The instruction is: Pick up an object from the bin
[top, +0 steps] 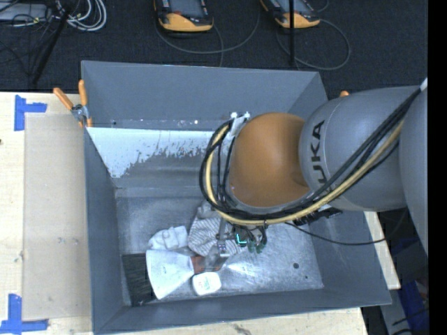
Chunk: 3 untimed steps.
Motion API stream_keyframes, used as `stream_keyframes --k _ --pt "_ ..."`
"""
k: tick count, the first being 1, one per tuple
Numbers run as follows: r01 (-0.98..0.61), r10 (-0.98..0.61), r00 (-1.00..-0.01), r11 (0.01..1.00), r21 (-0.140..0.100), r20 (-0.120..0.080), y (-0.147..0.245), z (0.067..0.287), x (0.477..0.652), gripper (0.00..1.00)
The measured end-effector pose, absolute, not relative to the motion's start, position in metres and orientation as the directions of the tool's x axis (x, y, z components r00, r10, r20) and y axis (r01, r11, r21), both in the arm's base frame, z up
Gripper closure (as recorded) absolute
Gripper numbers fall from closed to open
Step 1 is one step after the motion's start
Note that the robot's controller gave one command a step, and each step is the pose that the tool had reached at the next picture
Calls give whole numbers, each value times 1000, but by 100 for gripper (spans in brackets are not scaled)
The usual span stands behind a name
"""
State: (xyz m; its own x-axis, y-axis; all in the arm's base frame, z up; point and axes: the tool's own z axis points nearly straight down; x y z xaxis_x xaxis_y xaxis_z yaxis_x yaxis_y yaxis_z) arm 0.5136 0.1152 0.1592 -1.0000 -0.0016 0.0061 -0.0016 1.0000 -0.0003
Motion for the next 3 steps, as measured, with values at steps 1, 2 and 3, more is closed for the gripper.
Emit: stream_keyframes --k 1,2,3 --pt "-70 -70 -998 998 -2 -1 130 155 520 0" --pt "-99 -99 -995 995 -6 16 153 86 540 100" --pt "-98 -98 -995 995 -6 16 153 86 540 100"
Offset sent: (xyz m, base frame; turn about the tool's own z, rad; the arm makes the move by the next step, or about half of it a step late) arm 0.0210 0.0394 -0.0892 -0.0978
